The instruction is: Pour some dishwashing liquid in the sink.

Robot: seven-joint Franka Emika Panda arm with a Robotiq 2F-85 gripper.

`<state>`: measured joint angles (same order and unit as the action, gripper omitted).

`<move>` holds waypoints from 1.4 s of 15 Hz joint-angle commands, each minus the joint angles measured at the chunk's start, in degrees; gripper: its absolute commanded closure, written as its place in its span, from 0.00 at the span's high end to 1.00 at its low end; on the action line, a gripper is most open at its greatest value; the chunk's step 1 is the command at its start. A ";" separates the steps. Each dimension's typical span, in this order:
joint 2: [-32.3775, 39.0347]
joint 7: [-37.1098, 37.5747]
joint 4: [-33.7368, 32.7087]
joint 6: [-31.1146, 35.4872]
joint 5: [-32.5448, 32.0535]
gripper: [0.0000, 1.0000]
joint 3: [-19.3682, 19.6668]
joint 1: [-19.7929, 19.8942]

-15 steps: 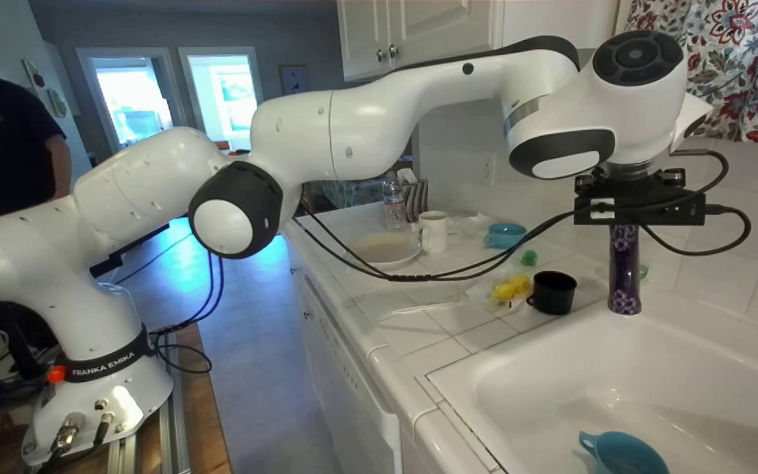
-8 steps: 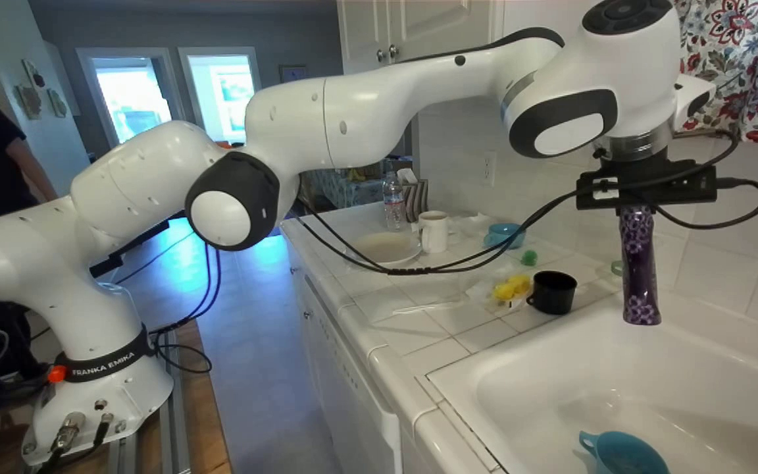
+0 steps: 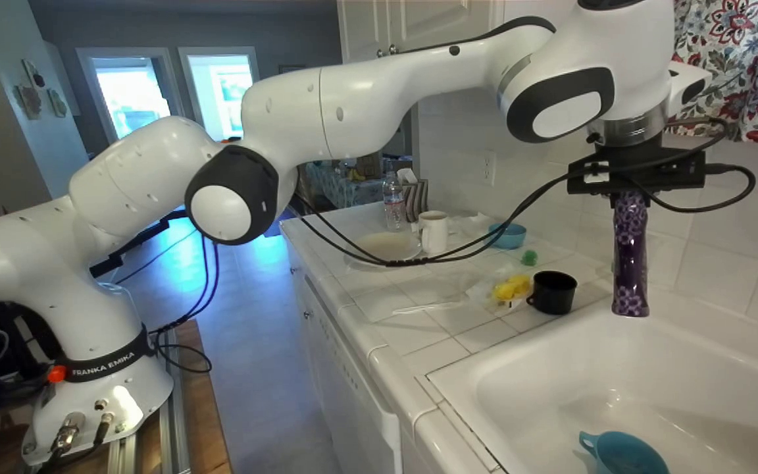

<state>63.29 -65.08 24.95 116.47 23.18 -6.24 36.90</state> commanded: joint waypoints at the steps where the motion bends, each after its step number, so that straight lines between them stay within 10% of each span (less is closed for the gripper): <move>1: -0.02 0.56 0.00 0.05 -1.83 0.43 -1.89 0.45; 2: -0.03 0.62 0.00 0.05 -1.83 0.43 -1.89 0.46; 3: -0.03 0.65 0.00 0.05 -1.83 0.18 -1.89 0.47; 21: -1.92 0.49 0.26 -5.66 -7.50 0.18 -1.66 -3.32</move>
<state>63.46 -65.01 25.21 115.13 16.80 -7.41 33.92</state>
